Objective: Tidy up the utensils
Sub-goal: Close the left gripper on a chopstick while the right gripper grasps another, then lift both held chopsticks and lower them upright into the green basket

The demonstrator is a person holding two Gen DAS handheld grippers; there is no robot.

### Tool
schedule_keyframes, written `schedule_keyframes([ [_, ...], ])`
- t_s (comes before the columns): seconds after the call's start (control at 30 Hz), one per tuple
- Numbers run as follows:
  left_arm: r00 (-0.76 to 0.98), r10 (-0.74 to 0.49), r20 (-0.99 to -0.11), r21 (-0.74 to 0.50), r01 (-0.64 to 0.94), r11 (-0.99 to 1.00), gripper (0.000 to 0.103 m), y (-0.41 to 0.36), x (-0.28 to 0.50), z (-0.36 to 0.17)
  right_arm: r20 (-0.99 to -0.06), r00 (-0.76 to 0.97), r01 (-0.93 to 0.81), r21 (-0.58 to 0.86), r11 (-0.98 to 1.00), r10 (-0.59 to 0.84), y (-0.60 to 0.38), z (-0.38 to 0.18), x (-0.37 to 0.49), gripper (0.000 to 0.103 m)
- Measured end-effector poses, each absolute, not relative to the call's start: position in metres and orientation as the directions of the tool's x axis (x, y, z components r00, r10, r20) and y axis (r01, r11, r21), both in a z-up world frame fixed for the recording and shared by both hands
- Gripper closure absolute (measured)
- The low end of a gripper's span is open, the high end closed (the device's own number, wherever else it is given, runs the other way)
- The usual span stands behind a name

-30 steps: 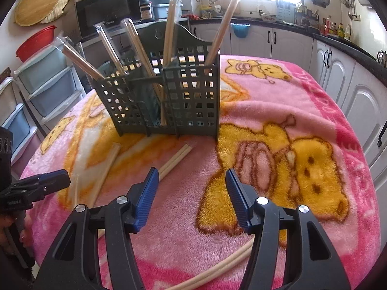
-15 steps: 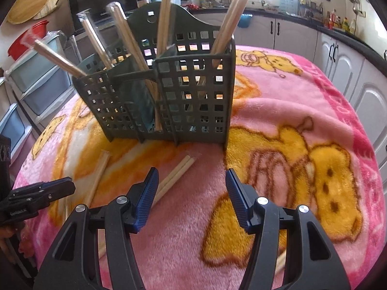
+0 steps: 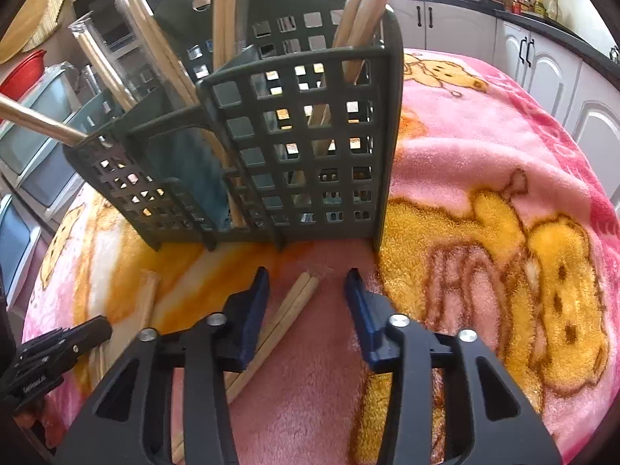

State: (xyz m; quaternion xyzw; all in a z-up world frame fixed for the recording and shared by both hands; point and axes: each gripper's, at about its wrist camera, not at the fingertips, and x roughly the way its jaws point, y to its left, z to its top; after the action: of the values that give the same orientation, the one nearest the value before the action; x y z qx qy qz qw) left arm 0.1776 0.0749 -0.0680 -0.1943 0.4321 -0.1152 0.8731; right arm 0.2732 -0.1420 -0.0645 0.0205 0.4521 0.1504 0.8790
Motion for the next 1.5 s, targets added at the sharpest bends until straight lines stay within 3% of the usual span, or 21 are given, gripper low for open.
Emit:
schedule_keyframes([
  [0.2, 0.601, -0.379, -0.704, -0.450, 0.036, 0.892, 0.099, 0.077, 0.178, -0.068, -0.785, 0.550, -0.230, 0.188, 0.955, 0.287, -0.140, -0.066, 0.281, 0.089],
  [0.4, 0.625, -0.390, -0.677, -0.460, 0.055, 0.886, 0.101, 0.079, 0.173, -0.062, -0.761, 0.558, -0.235, 0.237, 0.943, 0.330, -0.149, -0.057, 0.283, 0.096],
  [0.9, 0.728, -0.428, -0.536, -0.454, 0.180, 0.873, 0.102, 0.071, 0.155, 0.012, -0.607, 0.660, -0.325, 0.301, 0.897, 0.443, -0.178, 0.020, 0.244, 0.097],
  [1.5, 0.755, -0.496, -0.429, -0.363, 0.359, 0.860, 0.102, 0.024, 0.149, 0.083, -0.441, 0.784, -0.366, 0.240, 0.899, 0.437, -0.195, 0.083, 0.181, 0.097],
])
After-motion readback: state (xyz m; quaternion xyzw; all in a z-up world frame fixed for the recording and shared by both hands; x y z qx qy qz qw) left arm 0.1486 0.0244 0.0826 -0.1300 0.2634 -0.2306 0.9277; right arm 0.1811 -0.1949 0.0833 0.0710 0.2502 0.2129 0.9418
